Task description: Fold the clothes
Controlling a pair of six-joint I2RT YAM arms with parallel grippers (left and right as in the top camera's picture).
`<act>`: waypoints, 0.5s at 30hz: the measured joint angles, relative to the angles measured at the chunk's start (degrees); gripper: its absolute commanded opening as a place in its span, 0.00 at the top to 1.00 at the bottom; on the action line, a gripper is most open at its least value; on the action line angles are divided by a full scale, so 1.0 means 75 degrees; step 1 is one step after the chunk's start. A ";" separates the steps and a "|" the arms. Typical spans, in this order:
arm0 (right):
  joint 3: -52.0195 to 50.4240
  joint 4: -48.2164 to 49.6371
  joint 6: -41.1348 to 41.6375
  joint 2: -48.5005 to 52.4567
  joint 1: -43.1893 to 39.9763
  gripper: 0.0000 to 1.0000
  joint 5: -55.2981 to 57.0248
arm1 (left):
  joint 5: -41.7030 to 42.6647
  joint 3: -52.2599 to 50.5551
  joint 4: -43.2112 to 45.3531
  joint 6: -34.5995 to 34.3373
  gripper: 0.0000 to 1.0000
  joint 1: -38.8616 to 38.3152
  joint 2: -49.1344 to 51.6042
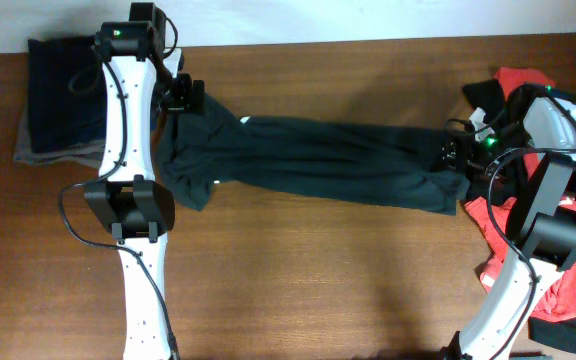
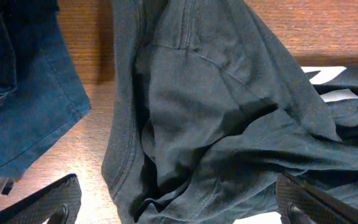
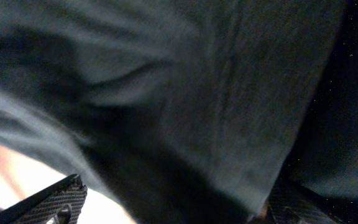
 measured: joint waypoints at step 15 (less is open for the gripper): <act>-0.0134 0.1110 -0.0242 -0.0087 -0.0300 0.01 -0.0667 | 0.0000 0.0000 -0.0026 0.0000 0.01 0.0000 0.0000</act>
